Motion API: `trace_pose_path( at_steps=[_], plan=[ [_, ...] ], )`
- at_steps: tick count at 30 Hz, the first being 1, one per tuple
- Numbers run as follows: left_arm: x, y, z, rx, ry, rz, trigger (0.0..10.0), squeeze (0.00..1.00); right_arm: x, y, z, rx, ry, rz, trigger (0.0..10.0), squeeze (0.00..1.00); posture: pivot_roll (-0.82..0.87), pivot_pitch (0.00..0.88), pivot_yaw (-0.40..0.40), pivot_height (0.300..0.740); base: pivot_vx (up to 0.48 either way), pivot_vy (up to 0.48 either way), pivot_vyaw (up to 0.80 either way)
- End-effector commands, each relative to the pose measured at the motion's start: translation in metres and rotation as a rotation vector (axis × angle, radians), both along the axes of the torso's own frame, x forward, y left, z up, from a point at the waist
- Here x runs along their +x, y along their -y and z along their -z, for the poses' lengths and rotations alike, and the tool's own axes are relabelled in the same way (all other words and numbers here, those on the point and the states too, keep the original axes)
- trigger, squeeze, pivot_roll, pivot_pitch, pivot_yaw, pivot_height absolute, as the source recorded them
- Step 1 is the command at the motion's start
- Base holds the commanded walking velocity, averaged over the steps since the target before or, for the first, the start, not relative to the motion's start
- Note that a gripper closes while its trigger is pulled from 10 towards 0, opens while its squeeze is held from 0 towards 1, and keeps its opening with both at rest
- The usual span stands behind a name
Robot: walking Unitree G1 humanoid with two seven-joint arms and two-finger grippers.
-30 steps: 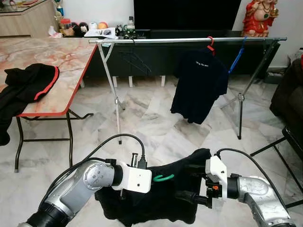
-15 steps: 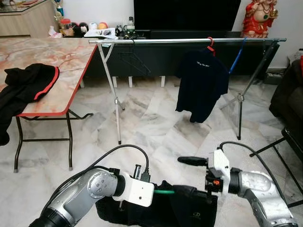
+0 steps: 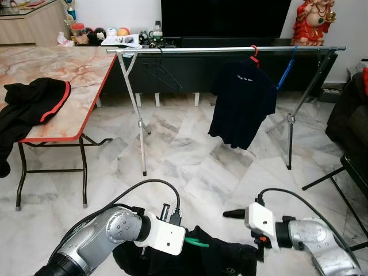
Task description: Hang hanger
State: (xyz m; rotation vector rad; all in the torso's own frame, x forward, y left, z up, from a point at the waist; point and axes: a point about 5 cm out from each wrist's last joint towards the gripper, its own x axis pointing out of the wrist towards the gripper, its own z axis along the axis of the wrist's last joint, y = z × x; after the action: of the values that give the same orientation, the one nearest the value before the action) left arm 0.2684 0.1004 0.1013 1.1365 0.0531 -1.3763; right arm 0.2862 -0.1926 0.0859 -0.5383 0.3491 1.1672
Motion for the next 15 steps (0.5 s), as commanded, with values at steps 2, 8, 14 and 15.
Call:
trace_pose_path(
  at_steps=[2,8,14,15],
  plan=[
    [0.003,0.003,-0.008,-0.017,0.026,0.017,10.0,0.0,0.003,0.0,0.0,-0.027,0.05,0.005,10.0,0.0,0.08,0.061,0.005,0.74,0.0,0.0,0.0],
    [0.007,0.007,-0.017,-0.056,-0.002,0.012,10.0,0.0,0.007,-0.014,-0.002,0.046,0.085,-0.015,10.0,0.0,0.08,0.054,0.006,0.74,0.0,0.0,0.0],
    [0.01,0.015,-0.025,-0.101,-0.041,0.03,10.0,0.0,0.006,-0.018,0.002,0.037,0.075,-0.058,10.0,0.0,0.08,0.06,0.005,0.74,0.0,0.0,0.0],
    [0.011,0.016,-0.026,-0.103,-0.04,0.03,10.0,0.0,0.005,-0.017,0.003,0.034,0.078,-0.058,10.0,0.0,0.08,0.06,0.005,0.74,0.0,0.0,0.0]
  ],
)
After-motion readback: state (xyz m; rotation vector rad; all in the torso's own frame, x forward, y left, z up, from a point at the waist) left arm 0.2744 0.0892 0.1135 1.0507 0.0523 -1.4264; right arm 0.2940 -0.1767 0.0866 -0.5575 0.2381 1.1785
